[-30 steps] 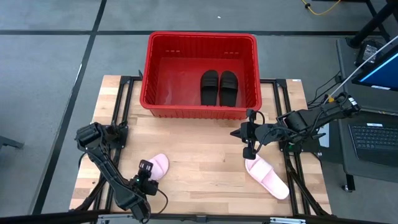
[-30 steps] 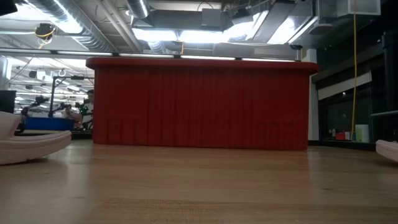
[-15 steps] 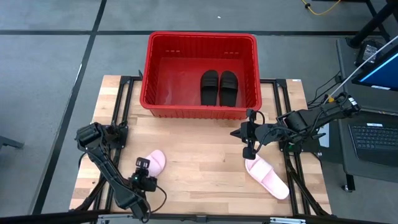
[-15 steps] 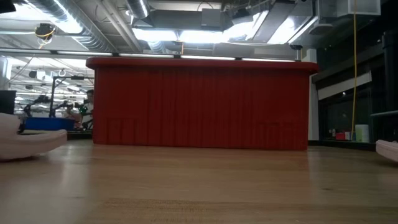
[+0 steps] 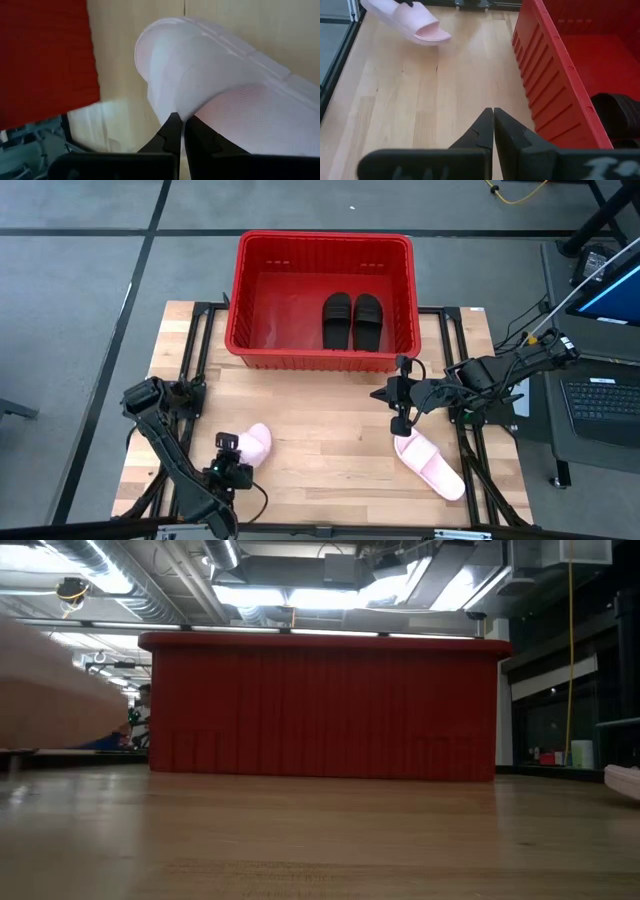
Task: Pick and place slides into bin
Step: Put the left pink slide into the red bin
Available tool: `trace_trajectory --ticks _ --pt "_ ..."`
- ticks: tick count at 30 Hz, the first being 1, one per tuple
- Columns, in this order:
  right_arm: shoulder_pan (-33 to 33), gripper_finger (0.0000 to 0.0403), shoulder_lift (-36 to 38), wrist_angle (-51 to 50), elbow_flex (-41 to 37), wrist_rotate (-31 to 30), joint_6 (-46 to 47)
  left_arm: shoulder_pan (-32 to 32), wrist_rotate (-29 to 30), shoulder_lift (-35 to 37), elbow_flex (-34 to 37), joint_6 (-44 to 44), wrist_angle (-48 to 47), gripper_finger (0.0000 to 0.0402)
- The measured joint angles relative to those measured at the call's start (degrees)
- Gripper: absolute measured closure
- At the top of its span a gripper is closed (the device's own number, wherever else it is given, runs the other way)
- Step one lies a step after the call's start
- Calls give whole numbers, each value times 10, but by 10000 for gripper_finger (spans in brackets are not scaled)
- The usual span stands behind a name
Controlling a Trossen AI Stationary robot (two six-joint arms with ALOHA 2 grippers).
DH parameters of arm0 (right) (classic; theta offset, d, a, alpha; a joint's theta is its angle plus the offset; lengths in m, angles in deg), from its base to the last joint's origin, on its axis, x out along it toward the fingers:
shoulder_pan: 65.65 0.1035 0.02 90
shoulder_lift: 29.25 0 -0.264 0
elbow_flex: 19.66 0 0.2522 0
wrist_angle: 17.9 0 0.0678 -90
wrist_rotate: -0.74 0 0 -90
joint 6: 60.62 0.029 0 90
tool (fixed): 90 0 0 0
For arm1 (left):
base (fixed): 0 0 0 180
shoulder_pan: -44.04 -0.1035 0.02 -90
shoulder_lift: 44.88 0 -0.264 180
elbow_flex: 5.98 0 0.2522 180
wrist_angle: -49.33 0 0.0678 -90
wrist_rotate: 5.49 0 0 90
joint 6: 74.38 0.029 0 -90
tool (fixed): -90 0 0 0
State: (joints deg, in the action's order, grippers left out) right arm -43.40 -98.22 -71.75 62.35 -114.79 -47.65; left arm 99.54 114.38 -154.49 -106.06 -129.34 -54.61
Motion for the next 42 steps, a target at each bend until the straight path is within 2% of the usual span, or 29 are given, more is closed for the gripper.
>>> trace_trajectory --ticks 8,14,22,29,42 --pt "0 386 0 0 0 0 -13 -13 79 21 -67 9 1 398" --pt "0 386 0 0 0 0 -13 -44 147 22 -128 59 1 398" --pt "0 387 0 0 0 0 -58 -96 293 22 -220 138 2 398" --pt "0 397 0 17 0 0 -67 -151 384 22 -276 220 1 398" --pt "0 397 10 93 0 0 -135 -273 411 32 -347 402 2 398"
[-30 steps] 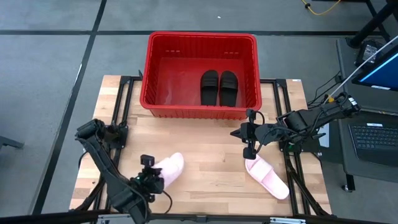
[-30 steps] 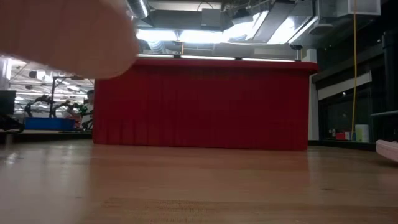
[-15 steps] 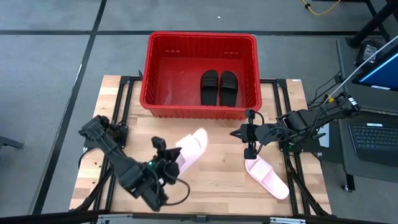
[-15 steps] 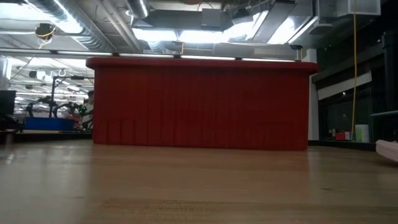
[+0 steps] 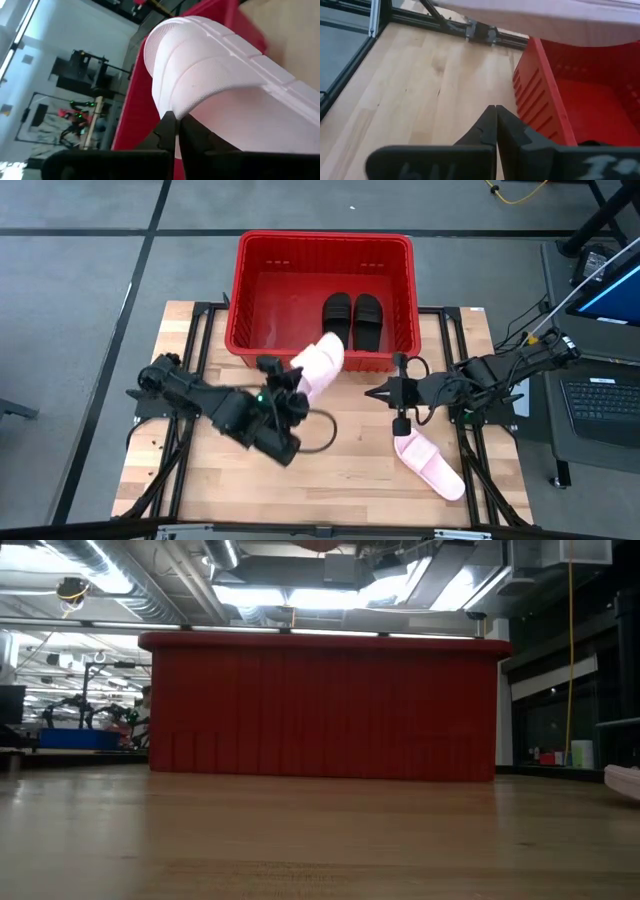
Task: Pick and place slides into bin
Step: Put the left pink slide into the red bin
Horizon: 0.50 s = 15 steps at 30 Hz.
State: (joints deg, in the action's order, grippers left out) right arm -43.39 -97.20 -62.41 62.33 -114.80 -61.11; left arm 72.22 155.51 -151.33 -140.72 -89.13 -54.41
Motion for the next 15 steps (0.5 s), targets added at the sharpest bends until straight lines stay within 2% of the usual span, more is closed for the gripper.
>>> trace_trajectory --ticks 7,15 --pt "-17 397 45 -3 0 -7 -18 -68 -2 47 0 71 -1 398" --pt "-67 399 92 -8 0 -7 -45 -137 2 75 0 88 -1 398"
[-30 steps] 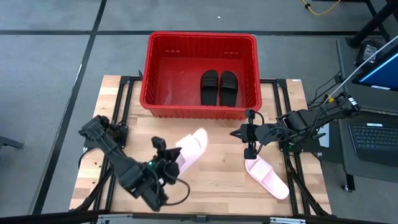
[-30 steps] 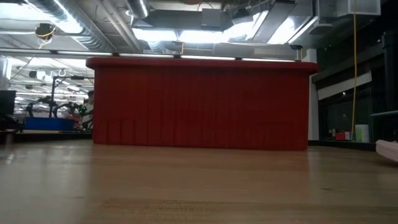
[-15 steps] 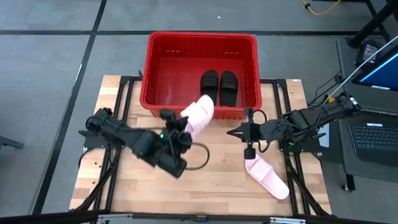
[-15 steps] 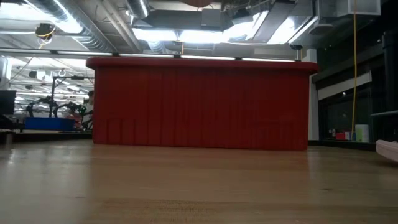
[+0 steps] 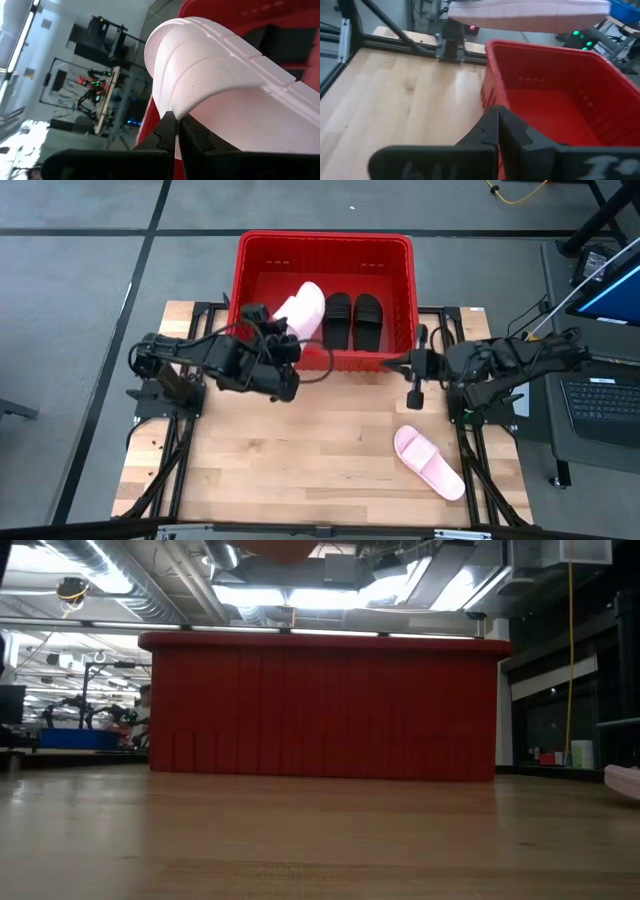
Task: Pick and place slides into bin
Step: Put the left pink slide into the red bin
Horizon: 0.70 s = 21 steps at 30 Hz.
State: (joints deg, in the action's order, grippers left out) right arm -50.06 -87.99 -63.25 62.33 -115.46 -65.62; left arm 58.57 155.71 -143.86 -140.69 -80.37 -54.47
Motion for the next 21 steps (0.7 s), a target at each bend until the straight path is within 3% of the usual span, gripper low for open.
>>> trace_trajectory --ticks 9,21 --pt "-37 383 12 2 0 4 -105 -65 -26 -3 0 53 0 398" --pt "-54 387 11 -4 0 3 -103 -129 -33 -3 0 103 6 398"
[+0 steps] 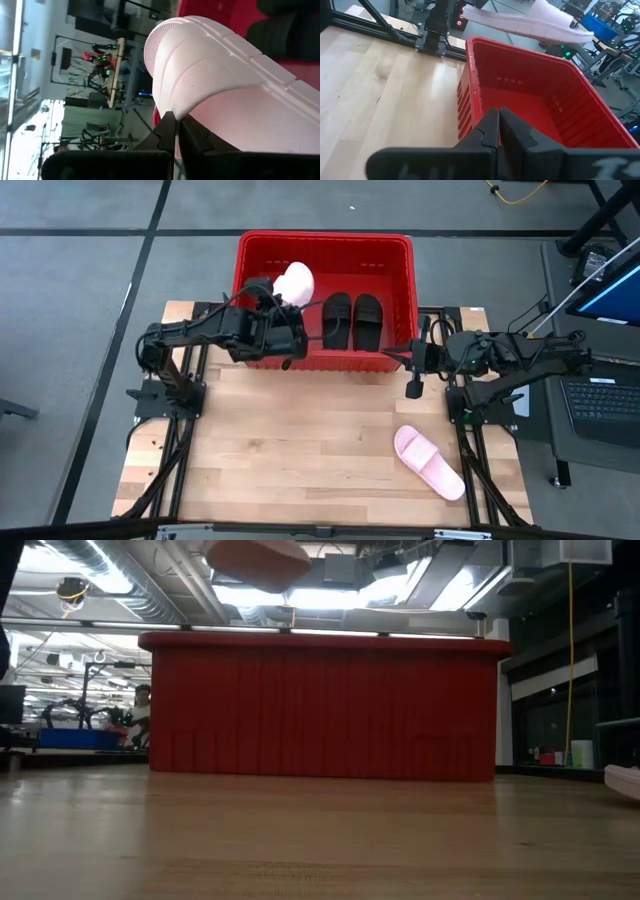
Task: Pick and place slides into bin
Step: Put the left pink slide into the red bin
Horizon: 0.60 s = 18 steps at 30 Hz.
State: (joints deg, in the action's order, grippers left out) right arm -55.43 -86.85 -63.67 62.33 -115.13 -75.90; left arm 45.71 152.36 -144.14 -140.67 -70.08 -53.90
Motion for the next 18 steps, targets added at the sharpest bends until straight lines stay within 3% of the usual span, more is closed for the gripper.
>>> trace_trajectory --ticks 8,18 --pt "-18 385 0 13 0 -1 -4 -51 -44 0 0 87 93 398" --pt "-77 385 0 13 0 -1 -34 -142 -68 -2 0 293 308 398"
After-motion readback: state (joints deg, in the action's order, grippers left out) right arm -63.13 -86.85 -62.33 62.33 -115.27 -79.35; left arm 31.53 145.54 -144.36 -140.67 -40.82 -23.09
